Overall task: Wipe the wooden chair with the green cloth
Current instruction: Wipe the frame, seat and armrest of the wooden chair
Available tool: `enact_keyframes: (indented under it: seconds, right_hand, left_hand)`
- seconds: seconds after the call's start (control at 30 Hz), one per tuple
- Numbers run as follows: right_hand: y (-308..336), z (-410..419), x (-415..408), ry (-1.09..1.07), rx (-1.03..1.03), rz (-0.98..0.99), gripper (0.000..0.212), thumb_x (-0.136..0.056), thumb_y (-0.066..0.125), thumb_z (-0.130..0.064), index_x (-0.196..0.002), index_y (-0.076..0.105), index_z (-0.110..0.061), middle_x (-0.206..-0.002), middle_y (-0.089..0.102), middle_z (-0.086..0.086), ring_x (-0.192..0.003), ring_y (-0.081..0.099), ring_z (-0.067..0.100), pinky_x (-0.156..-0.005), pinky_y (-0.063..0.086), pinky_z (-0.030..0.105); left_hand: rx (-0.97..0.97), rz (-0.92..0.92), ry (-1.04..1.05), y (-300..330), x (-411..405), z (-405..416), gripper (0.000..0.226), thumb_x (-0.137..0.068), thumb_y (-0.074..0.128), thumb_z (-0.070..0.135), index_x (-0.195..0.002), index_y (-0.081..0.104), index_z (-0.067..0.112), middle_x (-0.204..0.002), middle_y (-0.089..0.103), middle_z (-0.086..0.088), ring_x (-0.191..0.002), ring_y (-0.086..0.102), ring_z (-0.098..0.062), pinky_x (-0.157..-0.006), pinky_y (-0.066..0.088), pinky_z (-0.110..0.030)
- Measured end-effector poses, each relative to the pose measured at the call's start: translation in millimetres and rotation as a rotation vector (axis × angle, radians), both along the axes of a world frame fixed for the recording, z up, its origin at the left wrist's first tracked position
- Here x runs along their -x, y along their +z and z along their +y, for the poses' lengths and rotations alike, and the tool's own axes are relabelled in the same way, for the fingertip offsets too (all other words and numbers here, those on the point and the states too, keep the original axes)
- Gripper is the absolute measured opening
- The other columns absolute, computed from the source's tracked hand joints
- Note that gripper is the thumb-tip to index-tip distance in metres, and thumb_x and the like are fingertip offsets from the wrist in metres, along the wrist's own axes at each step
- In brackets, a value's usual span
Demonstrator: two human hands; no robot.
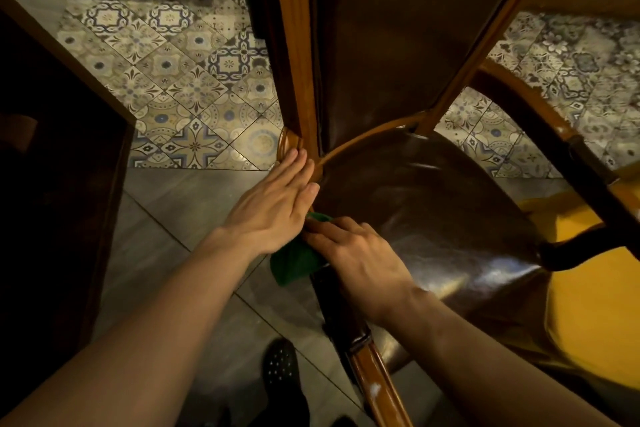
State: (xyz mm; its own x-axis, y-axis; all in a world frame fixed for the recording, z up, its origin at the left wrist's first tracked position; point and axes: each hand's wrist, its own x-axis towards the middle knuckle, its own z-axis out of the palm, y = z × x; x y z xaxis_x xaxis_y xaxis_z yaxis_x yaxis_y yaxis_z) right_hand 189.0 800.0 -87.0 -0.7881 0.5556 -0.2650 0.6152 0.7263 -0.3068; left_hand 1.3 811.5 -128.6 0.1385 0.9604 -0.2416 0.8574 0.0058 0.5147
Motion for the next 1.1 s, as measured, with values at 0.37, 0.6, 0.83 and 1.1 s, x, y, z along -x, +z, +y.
enact_keyframes:
  seconds: [0.37,0.6,0.83,1.1]
  right_hand:
    - [26.0,2.1,-16.5,-0.040,0.200,-0.077,0.050,-0.086,0.068,-0.009,-0.132,0.059,-0.029,-0.130,0.060,-0.003,-0.118,0.053,0.022,-0.098,0.048,0.041]
    - [47.8,1.7,-34.9,-0.111,0.431,-0.109,0.052,-0.085,0.067,-0.006,-0.127,0.061,-0.036,-0.127,0.058,-0.003,-0.117,0.052,0.018,-0.098,0.051,0.042]
    - [65.0,-32.7,-94.0,-0.363,0.540,0.132,0.063,-0.087,0.060,0.002,-0.127,0.055,-0.046,-0.129,0.056,-0.019,-0.122,0.047,0.002,-0.106,0.044,0.032]
    - [52.1,-98.6,-119.4,-0.220,0.329,0.011,0.068,-0.091,0.053,-0.035,-0.147,0.022,-0.056,-0.127,0.037,-0.013,-0.114,0.036,0.010,-0.101,0.042,0.036]
  left_hand:
    - [0.061,0.013,0.035,9.3,-20.6,-21.9,0.068,-0.099,0.005,0.052,-0.155,0.014,0.016,-0.165,0.003,0.005,-0.146,-0.010,0.001,-0.115,-0.007,-0.020]
    - [0.081,-0.020,0.037,15.7,-25.6,-37.8,0.062,-0.102,0.008,0.049,-0.155,0.018,0.020,-0.164,0.008,0.009,-0.145,-0.007,0.004,-0.113,-0.003,-0.019]
    - [-0.062,-0.046,0.068,14.4,-36.2,-81.8,0.055,-0.104,0.012,0.047,-0.151,0.034,0.028,-0.158,0.031,0.012,-0.143,0.011,0.006,-0.110,0.005,-0.016]
    - [-0.093,-0.125,0.037,11.9,-82.7,-117.3,0.049,-0.104,0.022,0.038,-0.152,0.030,0.032,-0.159,0.027,0.016,-0.144,0.006,0.009,-0.116,0.008,-0.020]
